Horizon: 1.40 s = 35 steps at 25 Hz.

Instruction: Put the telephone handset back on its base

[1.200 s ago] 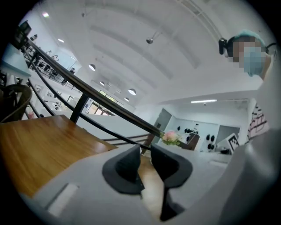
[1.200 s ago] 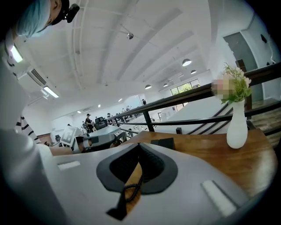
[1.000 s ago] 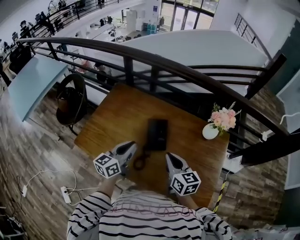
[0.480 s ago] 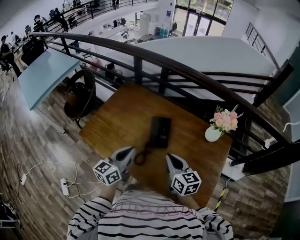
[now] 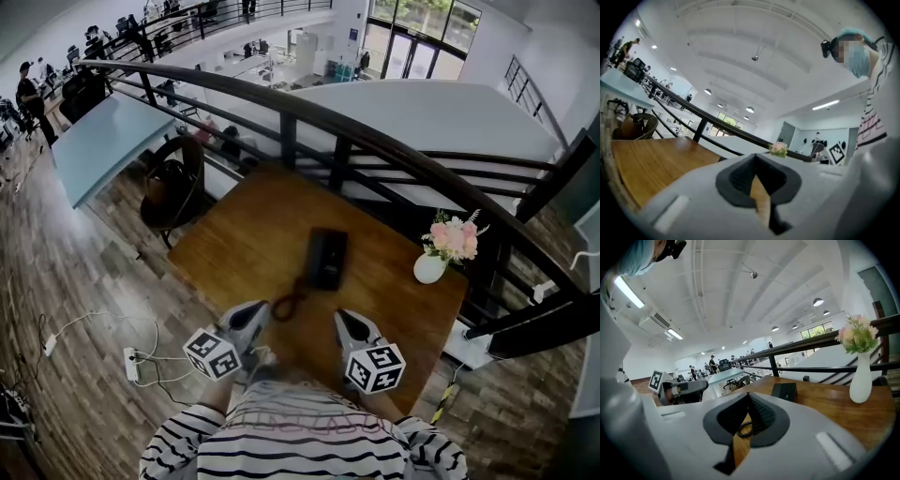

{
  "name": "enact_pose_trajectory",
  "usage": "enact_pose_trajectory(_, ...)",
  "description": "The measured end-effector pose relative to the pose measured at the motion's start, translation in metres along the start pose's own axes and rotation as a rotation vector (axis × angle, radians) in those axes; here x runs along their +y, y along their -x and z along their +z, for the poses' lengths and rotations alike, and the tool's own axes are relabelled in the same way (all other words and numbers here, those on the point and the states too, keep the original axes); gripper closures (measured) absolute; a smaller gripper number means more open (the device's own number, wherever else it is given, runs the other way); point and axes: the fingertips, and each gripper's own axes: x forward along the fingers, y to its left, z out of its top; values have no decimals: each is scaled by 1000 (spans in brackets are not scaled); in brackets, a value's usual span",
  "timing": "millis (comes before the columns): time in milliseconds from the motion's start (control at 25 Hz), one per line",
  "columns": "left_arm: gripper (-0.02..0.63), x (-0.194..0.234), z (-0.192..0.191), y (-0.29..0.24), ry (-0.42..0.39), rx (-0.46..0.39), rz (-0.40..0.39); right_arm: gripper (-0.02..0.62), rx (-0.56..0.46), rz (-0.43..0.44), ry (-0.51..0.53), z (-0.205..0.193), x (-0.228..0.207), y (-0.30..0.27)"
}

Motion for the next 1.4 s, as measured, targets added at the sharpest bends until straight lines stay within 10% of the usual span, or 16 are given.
enact_pose_trajectory(1400,604,-29,-23,9,13,3,27,595,45,24,24,-21,2,20)
